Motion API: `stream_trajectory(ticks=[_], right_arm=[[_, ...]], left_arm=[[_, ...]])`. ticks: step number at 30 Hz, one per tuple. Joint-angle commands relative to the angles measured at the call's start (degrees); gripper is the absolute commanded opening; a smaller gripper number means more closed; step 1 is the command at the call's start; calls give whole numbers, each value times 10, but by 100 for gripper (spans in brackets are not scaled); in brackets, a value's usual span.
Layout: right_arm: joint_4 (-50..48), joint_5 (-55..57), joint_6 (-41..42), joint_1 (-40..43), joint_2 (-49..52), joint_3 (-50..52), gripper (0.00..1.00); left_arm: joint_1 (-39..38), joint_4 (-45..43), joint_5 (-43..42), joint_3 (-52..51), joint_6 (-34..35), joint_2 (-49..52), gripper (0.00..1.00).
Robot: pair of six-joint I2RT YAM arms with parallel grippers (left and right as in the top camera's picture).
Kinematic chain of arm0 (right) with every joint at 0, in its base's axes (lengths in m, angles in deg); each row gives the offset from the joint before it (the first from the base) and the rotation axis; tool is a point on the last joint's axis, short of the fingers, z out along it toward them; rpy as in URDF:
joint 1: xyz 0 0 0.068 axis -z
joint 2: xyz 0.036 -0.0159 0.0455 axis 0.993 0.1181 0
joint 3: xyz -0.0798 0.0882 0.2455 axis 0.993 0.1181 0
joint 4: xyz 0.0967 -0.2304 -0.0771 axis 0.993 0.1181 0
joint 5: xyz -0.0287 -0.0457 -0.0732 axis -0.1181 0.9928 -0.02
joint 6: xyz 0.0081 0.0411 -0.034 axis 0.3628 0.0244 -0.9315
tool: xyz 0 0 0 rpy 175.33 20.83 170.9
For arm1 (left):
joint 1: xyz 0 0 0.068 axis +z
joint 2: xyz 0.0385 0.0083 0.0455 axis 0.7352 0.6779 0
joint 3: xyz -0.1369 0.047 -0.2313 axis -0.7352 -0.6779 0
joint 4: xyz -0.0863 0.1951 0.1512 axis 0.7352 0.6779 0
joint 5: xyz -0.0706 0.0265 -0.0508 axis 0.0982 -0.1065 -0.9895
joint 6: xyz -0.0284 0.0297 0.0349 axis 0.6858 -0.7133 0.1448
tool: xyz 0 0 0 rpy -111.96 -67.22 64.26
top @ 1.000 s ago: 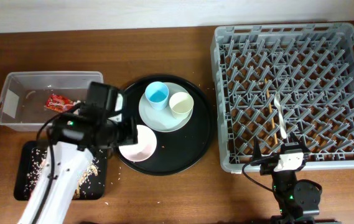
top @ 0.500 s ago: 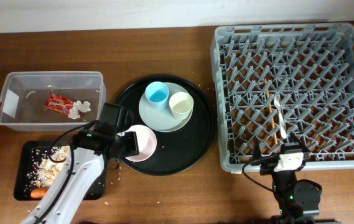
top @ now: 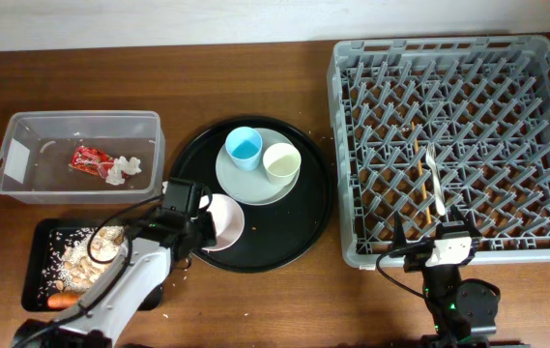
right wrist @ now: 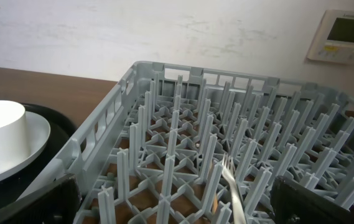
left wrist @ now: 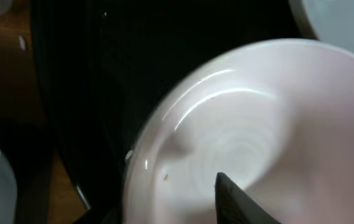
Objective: Sort waste into correct bins and load items into the dishwasher rack
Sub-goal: 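Grasp the pink bowl rim with the left gripper and lift it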
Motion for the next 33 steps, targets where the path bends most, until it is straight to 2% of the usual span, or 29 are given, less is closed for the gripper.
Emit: stream_trajectory(ticks=[1,3,7,11,15,18,22,28,33], right_arm=[[0,-3,2,3,-4,4,99],[0,-3,2,3,-4,4,99],[0,-3,2,3,-4,4,99],[0,-3,2,3,-4,4,99],[0,-3,2,3,-4,4,99],[0,-3,2,3,-4,4,99],[0,-3,2,3,-4,4,99],[0,-3,2,3,-4,4,99],[-20,-28,2,2,-4,4,99]], left_arm=[[-2,-9,6,-3,3,5,35],[-2,-9,6,-3,3,5,34],[-2,-3,6,-2,2,4,17],[-2,7,6,2,2,-9,11],[-2,11,6,2,2,-21,9],[-2,15,6,2,2,-21,1],[-2,38,6,14,2,-55,1],[-2,130,-4,66,2,-127,0],[-2,243,-92,182,-18,-140,0]])
